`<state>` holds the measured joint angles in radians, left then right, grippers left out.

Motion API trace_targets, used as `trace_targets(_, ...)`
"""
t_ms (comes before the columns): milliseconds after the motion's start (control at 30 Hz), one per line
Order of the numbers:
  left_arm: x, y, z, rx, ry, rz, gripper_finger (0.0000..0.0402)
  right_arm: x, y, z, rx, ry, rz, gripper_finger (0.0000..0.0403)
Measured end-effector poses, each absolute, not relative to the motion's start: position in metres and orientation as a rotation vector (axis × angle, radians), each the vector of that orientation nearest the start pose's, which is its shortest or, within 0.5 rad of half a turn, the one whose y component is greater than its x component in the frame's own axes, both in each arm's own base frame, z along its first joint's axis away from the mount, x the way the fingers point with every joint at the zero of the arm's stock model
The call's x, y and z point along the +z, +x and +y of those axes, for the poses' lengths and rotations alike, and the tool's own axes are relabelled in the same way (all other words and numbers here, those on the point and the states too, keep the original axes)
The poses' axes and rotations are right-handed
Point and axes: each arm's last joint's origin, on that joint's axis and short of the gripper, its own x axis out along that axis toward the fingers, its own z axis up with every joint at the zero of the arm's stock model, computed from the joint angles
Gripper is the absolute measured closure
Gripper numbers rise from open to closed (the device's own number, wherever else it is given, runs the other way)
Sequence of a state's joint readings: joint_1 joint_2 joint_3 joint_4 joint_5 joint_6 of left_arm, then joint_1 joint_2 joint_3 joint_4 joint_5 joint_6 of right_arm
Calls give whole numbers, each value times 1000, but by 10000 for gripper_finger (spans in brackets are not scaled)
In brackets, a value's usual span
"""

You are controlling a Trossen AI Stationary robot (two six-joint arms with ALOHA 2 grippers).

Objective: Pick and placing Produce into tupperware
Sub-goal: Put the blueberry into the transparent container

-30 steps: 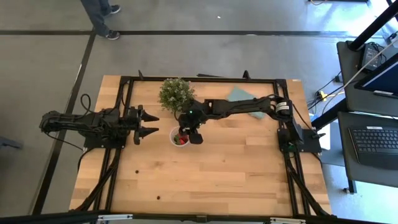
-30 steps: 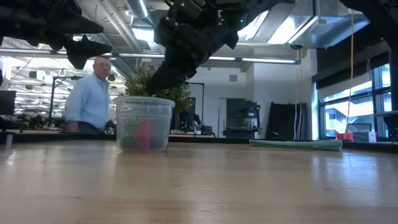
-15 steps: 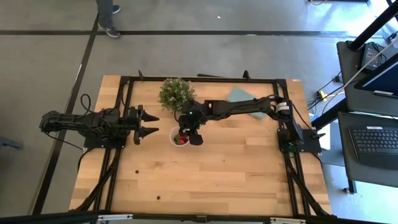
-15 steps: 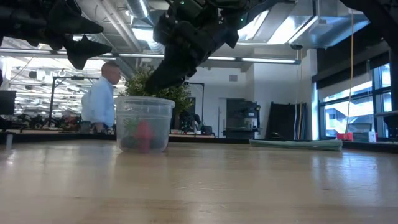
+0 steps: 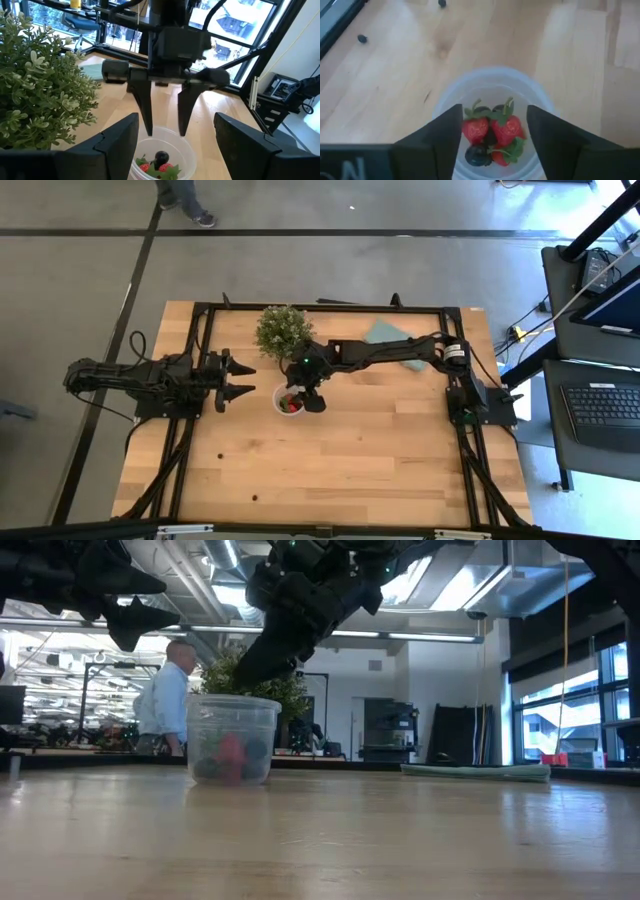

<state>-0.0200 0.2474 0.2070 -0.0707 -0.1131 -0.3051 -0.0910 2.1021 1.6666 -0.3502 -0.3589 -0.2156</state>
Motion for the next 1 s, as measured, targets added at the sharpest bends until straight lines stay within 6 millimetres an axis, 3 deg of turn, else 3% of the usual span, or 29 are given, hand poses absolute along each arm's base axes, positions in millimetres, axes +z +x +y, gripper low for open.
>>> trace_targets(100, 208, 107, 1, 109, -297, 96, 151, 239, 471, -33, 340, -28, 719, 169)
trace_targets(200, 208, 107, 1, 105, -297, 95, 151, 276, 469, -31, 395, -35, 689, 165)
trace_targets(333, 208, 107, 0, 81, -289, 96, 151, 325, 452, -33, 421, -61, 662, 165)
trace_targets(467, 210, 108, -1, 19, -238, 82, 151, 364, 419, -41, 384, -58, 631, 164)
trace_targets(633, 218, 108, -2, -19, -205, 11, 151, 398, 364, -43, 315, -24, 602, 164)
trace_targets(800, 222, 108, -3, -64, -203, -36, 151, 410, 299, -29, 115, -22, 532, 164)
trace_targets(1000, 227, 107, -8, -160, -203, -71, 151, 390, 231, -1, 25, 67, 288, 164)
